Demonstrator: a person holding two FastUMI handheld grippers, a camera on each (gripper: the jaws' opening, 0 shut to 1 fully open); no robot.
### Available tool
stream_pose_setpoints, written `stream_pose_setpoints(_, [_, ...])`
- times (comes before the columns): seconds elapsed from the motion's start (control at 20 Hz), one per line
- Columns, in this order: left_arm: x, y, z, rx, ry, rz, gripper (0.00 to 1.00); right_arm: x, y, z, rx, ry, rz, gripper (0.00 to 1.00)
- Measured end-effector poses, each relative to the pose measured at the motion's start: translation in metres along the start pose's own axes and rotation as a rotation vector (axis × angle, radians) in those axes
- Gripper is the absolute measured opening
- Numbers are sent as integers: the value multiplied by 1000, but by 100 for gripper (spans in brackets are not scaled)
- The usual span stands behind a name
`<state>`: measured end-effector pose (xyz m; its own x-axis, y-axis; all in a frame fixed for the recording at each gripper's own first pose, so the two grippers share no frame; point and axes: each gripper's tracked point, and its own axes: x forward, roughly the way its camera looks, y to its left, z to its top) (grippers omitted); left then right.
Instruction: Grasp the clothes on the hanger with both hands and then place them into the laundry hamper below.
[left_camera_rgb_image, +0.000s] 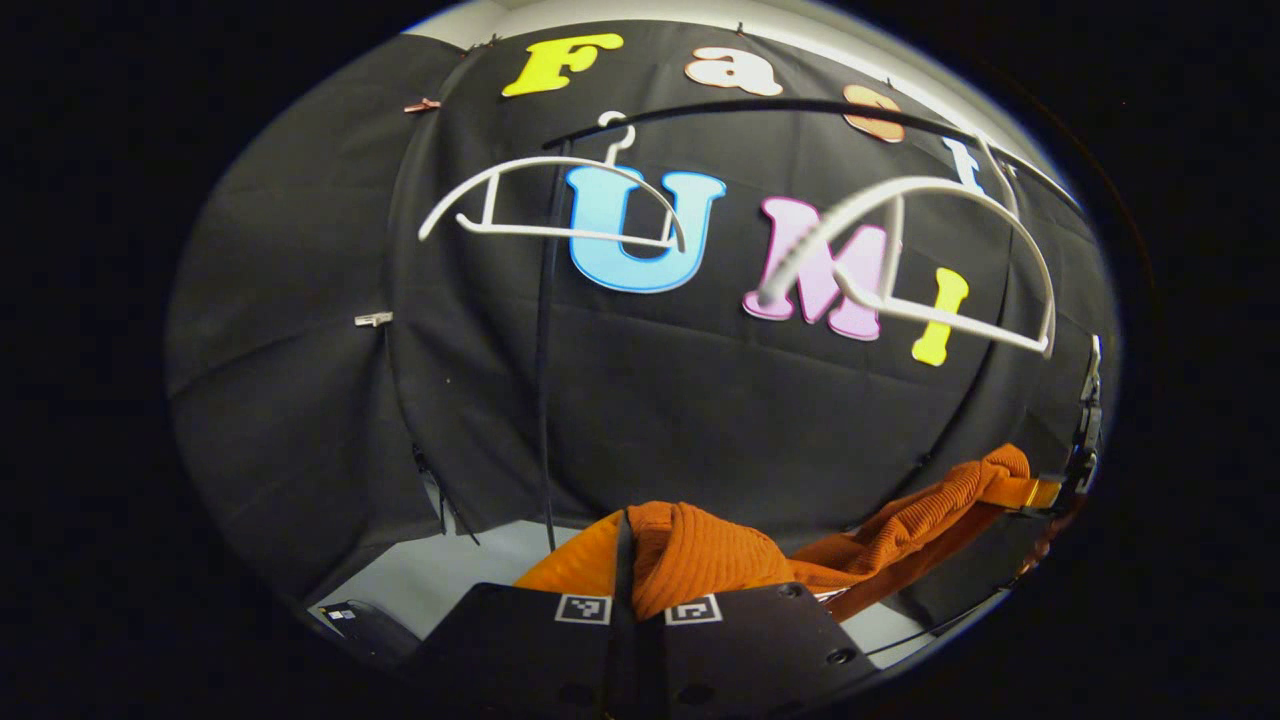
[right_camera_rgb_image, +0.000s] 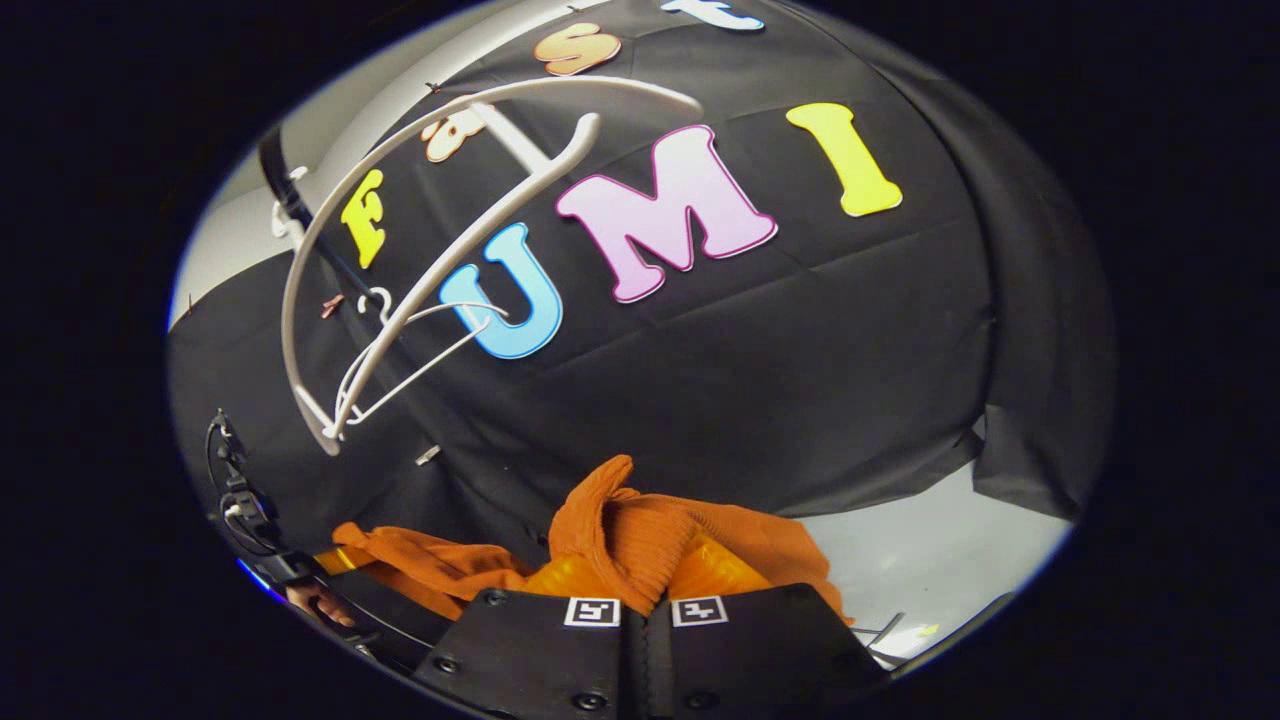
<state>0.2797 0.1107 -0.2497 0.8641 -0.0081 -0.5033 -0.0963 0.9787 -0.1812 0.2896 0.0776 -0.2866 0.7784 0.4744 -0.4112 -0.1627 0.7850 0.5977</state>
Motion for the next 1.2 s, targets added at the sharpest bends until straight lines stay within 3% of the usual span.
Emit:
stream_pose_setpoints(0.35, [-28, -87, -3, 40, -56, -200, 7, -34, 88, -4, -26, -18, 176, 5])
stream_pose_setpoints(0.6, [-45, -125, 20, 41, -122, -278, 7, -54, 121, 9, -78, -53, 235, 4])
stream_pose_setpoints(1.2, [32, -140, -113, 86, 91, -263, 7, 2, 12, -113, -75, 150, 15, 4])
